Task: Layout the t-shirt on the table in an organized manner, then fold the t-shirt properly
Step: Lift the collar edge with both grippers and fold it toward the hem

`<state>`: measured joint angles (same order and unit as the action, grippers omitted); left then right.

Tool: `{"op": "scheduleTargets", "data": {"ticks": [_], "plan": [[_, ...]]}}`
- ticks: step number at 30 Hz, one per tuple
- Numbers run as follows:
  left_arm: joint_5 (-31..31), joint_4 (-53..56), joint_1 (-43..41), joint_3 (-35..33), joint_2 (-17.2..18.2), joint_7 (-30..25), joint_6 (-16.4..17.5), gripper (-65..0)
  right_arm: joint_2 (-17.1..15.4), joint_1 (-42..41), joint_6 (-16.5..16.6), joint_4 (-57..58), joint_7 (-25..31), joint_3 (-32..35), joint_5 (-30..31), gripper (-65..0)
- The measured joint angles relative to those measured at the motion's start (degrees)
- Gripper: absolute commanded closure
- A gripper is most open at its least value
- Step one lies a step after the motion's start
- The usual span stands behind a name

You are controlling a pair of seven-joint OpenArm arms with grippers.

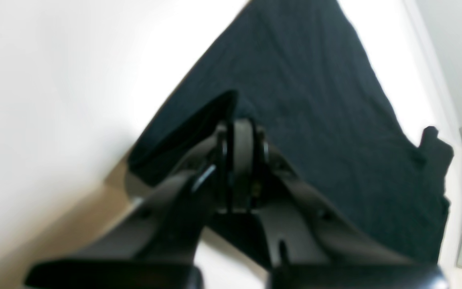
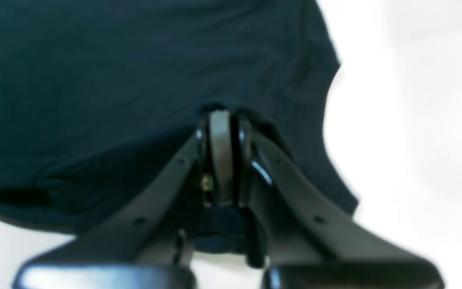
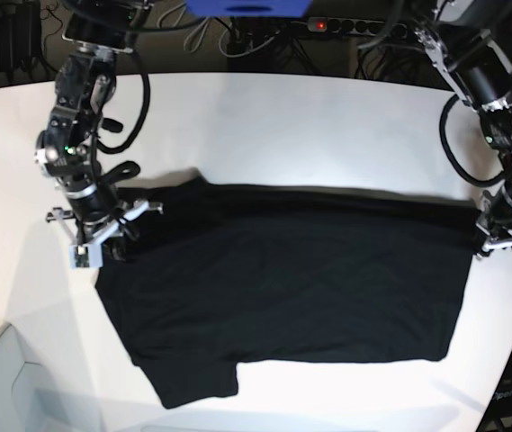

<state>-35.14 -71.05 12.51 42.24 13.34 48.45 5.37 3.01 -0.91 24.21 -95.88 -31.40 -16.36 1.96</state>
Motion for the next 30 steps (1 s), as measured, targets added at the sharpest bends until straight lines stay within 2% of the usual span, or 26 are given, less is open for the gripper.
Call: {"op": "scheduleTargets", "data": {"ticks": [12,20,24,30], "plan": [[0.2,10.5,6.6,0.0,0.0,-0.4,-0.2,-0.1,0.0,-7.8,0.0,10.3,0.3,-0.1,-0.2,0.0],[0.1,10.7,7.8,0.0,0.0,-0.6,-0.2,-0.3,-1.2,-13.0,0.0,16.9,0.5,0.1,-0.1,0.0],[0.0,10.7,7.7,0.0,0.0,-3.9,-0.2,-0.4,-1.4,-13.8,0.0,19.6,0.5,0.1,-0.1,0.0],[0.0,12.6,7.6,0.0,0.1,-4.6,-0.2,-0.6,-2.2,-14.2,0.0,19.8,0.0,0.1,-0.2,0.0]]}}
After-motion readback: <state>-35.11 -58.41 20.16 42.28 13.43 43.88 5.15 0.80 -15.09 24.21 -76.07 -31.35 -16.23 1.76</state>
